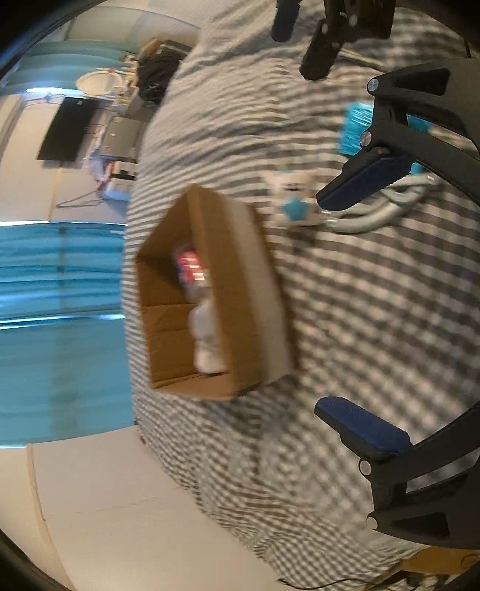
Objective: Organize objects
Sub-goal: 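Grasp the blue blister pack with right tool while left grasps green clip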
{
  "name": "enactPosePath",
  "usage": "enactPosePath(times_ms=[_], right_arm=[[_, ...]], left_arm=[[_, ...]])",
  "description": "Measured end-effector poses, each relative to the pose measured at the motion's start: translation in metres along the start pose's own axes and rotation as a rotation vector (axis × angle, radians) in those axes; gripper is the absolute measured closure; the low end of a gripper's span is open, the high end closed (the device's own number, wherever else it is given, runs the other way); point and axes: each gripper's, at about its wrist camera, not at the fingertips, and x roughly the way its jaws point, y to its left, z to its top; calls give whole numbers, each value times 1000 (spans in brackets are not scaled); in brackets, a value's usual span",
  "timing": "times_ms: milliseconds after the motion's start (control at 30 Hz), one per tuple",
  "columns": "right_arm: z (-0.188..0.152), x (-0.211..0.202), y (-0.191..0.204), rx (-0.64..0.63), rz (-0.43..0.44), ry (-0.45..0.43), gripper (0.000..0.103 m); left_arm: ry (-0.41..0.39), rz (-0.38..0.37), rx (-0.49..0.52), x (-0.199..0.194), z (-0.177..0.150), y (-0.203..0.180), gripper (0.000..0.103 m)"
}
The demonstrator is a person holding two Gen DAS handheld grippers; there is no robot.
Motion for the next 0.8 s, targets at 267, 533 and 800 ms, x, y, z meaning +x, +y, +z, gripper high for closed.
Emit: enactPosePath(times_ms=[267,533,800], right_arm=[[-61,66,5,124,-5,190,10],[-71,99,25,172,23,249,10],[-77,101,38,24,-13,230,25]], left_arm=[[45,-2,-27,18,-39,9,0],[59,-7,-33,28,-45,15,0],[87,-39,-14,32,-47,1,0]])
